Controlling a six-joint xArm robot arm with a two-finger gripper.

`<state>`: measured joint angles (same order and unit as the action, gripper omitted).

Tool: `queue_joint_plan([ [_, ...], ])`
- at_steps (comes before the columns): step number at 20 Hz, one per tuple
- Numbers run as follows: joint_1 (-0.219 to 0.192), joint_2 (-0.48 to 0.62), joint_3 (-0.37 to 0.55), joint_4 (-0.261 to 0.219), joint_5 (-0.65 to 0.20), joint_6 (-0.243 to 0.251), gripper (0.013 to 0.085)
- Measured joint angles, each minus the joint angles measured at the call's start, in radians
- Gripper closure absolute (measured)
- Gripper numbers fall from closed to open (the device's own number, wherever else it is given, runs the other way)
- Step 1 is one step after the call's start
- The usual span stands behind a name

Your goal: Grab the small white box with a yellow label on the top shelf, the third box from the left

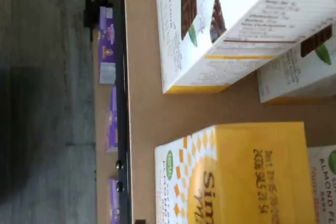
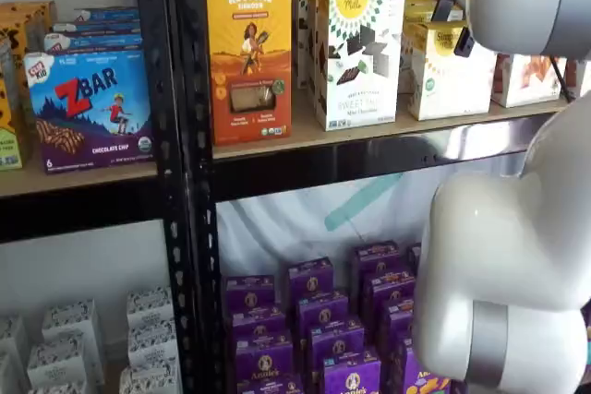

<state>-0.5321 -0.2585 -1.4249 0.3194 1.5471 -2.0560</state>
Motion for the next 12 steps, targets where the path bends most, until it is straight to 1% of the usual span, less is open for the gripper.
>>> queue_joint_plan([
  [2, 0.005, 0.02, -0.025, -0.013, 0.022, 0.005, 0.013],
  [6, 0.023, 0.063, -0.085, -0.058, 0.085, 0.023, 0.013],
  [12, 0.053, 0.09, -0.117, -0.113, 0.12, 0.044, 0.013],
])
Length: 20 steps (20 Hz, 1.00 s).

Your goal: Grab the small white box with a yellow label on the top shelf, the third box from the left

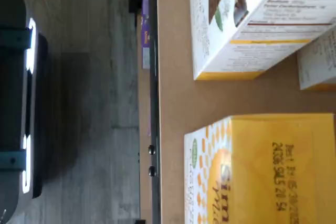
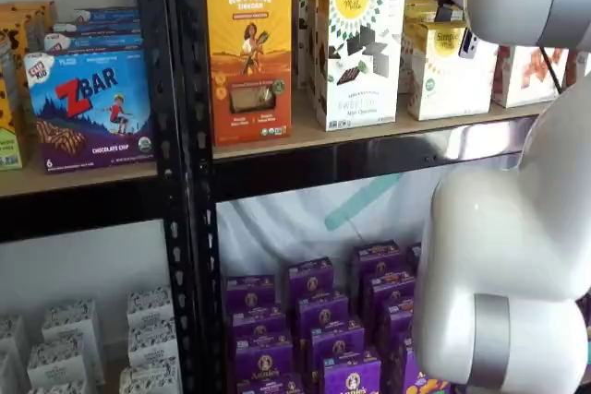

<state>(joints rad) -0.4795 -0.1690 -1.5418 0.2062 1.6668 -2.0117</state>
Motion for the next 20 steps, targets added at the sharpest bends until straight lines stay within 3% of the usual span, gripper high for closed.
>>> queue_joint_plan([
  [20, 0.028, 0.001, 0.003, -0.059, 0.008, 0.018, 0.013],
])
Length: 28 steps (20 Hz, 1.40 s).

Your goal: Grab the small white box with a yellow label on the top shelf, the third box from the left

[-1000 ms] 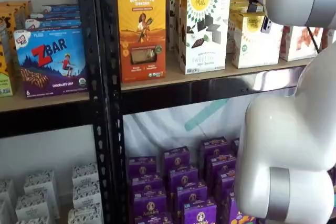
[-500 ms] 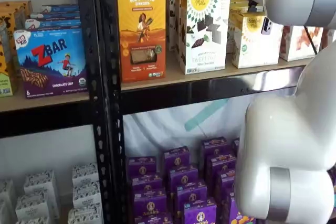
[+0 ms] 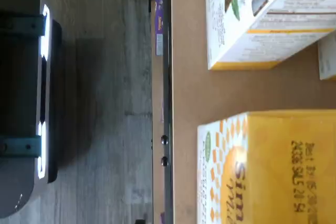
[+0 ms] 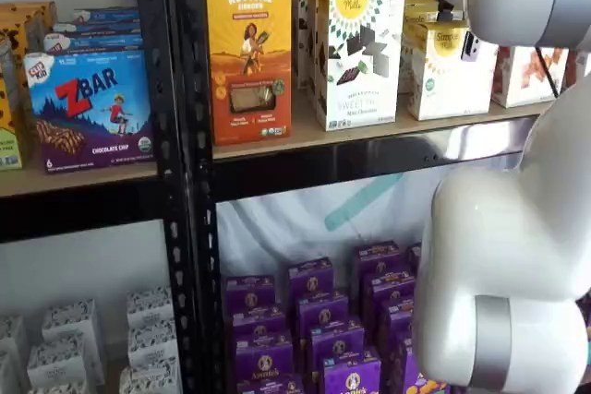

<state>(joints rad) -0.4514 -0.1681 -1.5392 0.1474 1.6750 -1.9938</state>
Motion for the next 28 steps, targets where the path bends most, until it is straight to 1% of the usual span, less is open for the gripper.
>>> queue_joint_plan([
  [13, 0.012, -0.02, 0.034, -0.019, -0.03, 0.006, 0.013],
  [18, 0.013, -0.02, 0.033, -0.013, -0.027, 0.008, 0.033],
  [22, 0.012, -0.022, 0.035, -0.008, -0.029, 0.008, 0.033],
  [25, 0.008, -0.025, 0.039, -0.001, -0.033, 0.005, 0.045],
  [28, 0.006, -0.027, 0.041, 0.002, -0.035, 0.003, 0.045],
])
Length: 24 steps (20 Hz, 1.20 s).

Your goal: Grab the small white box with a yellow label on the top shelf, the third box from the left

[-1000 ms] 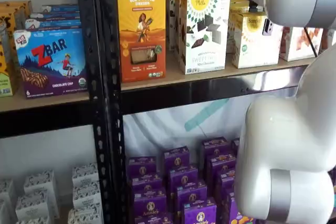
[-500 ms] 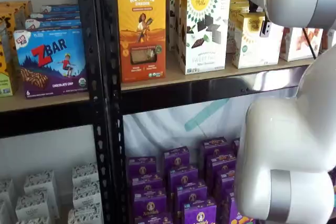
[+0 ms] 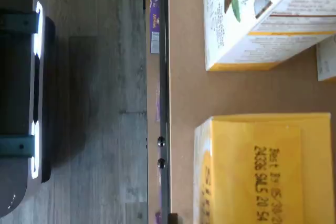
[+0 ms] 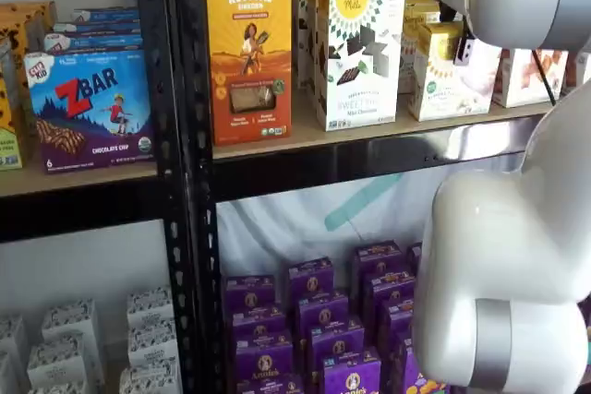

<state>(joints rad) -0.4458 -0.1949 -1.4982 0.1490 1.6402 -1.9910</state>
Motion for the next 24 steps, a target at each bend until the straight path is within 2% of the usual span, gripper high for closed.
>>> queue_joint_plan([
  [2, -0.002, -0.001, 0.001, 0.003, 0.0, -0.001, 0.045],
  [4, -0.003, -0.001, 0.002, 0.005, 0.0, -0.003, 0.053],
  [9, -0.005, -0.003, 0.004, 0.006, -0.003, -0.004, 0.053],
  [12, -0.006, -0.002, 0.004, 0.008, -0.001, -0.005, 0.061],
  [24, -0.007, -0.002, 0.005, 0.005, 0.003, -0.006, 0.061],
])
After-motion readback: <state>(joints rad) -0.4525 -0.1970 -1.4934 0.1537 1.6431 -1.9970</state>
